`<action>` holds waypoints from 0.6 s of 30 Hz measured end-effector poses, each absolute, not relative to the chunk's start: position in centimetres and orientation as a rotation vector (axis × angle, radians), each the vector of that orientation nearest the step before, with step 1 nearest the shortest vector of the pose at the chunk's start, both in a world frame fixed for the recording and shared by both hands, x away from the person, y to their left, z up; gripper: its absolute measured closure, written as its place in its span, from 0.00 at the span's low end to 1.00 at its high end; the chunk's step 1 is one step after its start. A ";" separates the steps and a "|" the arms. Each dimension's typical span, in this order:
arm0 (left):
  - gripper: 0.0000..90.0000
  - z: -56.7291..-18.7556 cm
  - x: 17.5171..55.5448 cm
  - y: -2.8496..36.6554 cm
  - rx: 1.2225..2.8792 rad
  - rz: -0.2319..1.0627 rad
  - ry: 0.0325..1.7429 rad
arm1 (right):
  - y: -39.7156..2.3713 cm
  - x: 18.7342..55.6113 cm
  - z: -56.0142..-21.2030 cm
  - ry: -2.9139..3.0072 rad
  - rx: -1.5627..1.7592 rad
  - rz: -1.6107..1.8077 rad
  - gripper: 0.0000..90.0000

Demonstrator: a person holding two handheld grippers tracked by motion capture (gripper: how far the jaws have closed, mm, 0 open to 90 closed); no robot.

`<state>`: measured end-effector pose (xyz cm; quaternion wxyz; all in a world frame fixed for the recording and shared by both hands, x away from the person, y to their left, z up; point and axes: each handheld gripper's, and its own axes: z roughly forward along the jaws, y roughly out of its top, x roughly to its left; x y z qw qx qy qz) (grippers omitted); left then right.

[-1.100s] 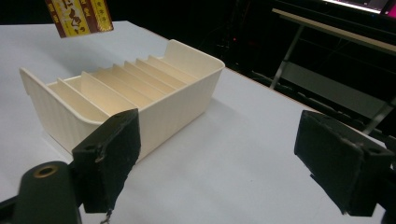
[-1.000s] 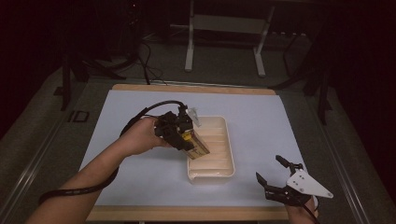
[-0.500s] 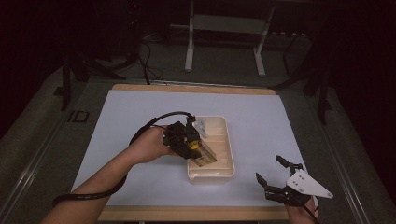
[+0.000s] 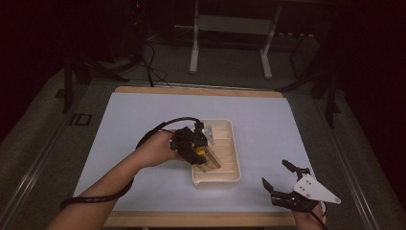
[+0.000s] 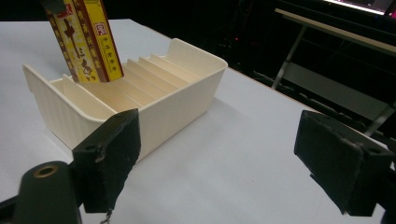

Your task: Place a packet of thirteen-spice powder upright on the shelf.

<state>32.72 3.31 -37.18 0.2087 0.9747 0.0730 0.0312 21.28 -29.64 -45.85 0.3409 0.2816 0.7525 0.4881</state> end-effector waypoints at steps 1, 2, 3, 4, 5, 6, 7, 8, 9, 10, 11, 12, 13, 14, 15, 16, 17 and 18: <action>0.76 -37.2 32.9 3.3 2.711 0.091 0.203 | -29.6 21.3 -45.9 1.958 0.733 1.270 0.16; 0.76 -37.2 33.0 3.3 2.712 0.072 0.207 | -29.6 21.3 -45.9 1.959 0.733 1.270 0.16; 0.76 -37.2 33.0 3.3 2.708 0.074 0.201 | -29.7 21.3 -45.9 1.959 0.734 1.270 0.16; 0.76 -37.2 33.1 3.3 2.707 0.083 0.202 | -29.7 21.3 -45.9 1.958 0.733 1.271 0.16; 0.76 -37.2 33.2 3.2 2.707 0.067 0.207 | -29.7 21.3 -45.9 1.958 0.733 1.272 0.16; 0.76 -37.1 33.2 3.2 2.707 0.072 0.201 | -29.7 21.3 -45.9 1.958 0.735 1.274 0.16; 0.76 -37.1 33.2 3.2 2.712 0.072 0.203 | -29.7 21.3 -45.9 1.959 0.736 1.273 0.16; 0.76 -37.1 33.2 3.1 2.720 0.087 0.200 | -29.7 21.3 -45.9 1.959 0.736 1.273 0.16; 0.76 -37.1 33.3 3.0 2.724 0.083 0.202 | -29.7 21.3 -45.9 1.959 0.735 1.272 0.16; 0.76 -37.2 33.4 2.9 2.727 0.073 0.199 | -29.7 21.3 -45.9 1.960 0.735 1.272 0.16; 0.76 -37.2 33.4 2.9 2.729 0.076 0.192 | -29.7 21.3 -45.9 1.960 0.736 1.272 0.16; 0.76 -37.3 33.4 2.8 2.734 0.063 0.190 | -29.7 21.3 -45.9 1.960 0.733 1.272 0.16; 0.76 -37.4 33.3 2.6 2.740 0.063 0.182 | -29.7 21.3 -45.9 1.959 0.732 1.272 0.16; 0.76 -37.6 33.2 2.5 2.745 0.065 0.177 | -29.7 21.3 -45.9 1.959 0.734 1.273 0.16; 0.76 -37.7 33.2 2.4 2.755 0.058 0.166 | -29.7 21.3 -45.9 1.959 0.736 1.274 0.16; 0.76 -37.8 33.2 2.2 2.759 0.062 0.161 | -29.7 21.3 -45.9 1.959 0.736 1.274 0.16; 0.76 -38.0 33.3 2.1 2.763 0.055 0.160 | -29.7 21.3 -45.9 1.959 0.737 1.275 0.16; 0.76 -38.1 33.3 2.0 2.766 0.055 0.159 | -29.7 21.3 -45.9 1.960 0.737 1.276 0.16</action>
